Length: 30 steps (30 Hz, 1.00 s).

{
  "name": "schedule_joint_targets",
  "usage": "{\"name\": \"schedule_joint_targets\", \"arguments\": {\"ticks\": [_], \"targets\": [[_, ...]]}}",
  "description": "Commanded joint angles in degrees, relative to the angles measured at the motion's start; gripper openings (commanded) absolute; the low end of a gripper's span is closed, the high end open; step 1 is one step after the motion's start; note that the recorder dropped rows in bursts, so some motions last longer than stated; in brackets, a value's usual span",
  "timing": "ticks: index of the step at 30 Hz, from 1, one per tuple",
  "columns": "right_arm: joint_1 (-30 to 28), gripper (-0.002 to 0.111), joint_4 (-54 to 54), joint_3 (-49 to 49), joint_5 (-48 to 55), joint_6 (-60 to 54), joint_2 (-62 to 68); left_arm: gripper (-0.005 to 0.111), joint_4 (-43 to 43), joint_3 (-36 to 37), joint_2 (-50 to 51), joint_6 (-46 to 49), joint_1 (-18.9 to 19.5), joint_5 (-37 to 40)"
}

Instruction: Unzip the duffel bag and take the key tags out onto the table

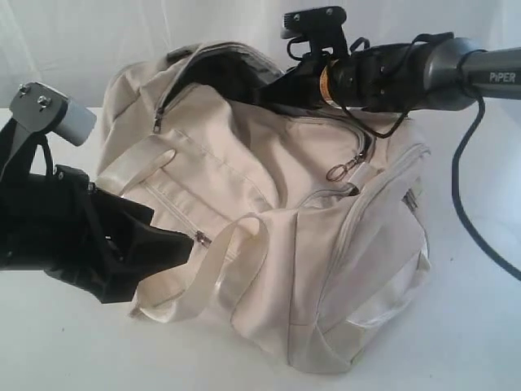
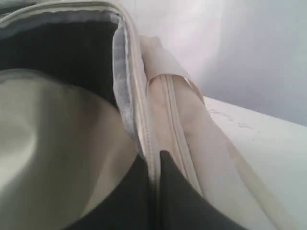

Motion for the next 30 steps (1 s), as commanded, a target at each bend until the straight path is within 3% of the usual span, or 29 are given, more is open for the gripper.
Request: {"name": "schedule_joint_targets", "arguments": {"ticks": [1,4,7,10,11,19,25,30], "targets": [[0.5,0.0,-0.6,-0.7,-7.0,7.9,-1.4,0.068,-0.4,-0.4,-0.4,-0.2,-0.3,1.7],[0.5,0.008,-5.2,-0.6,-8.6,12.1,-3.8,0.068,0.4,-0.4,-0.4,-0.2,-0.3,2.5],[0.5,0.033,-15.1,-0.6,-13.3,16.4,-7.1,0.068,1.1,-0.4,-0.4,-0.2,-0.3,2.7],[0.2,0.066,-15.8,0.3,-19.3,21.7,-11.1,0.068,1.1,-0.4,-0.4,0.0,-0.3,1.3],[0.1,0.07,-15.8,0.8,-20.2,22.1,-12.4,0.068,1.1,-0.4,-0.3,0.2,-0.3,0.4],[-0.5,0.066,-15.8,7.7,-18.7,23.2,-20.1,0.068,1.1,-1.9,2.3,4.2,-0.3,-4.8],[-0.6,0.063,-15.8,18.6,-17.5,22.3,-27.2,0.068,1.1,-6.1,4.9,6.9,-0.3,-4.9],[-0.6,0.063,-15.8,29.6,-16.6,22.3,-34.8,0.068,1.2,-7.8,7.5,11.5,-0.3,-10.1]]}}
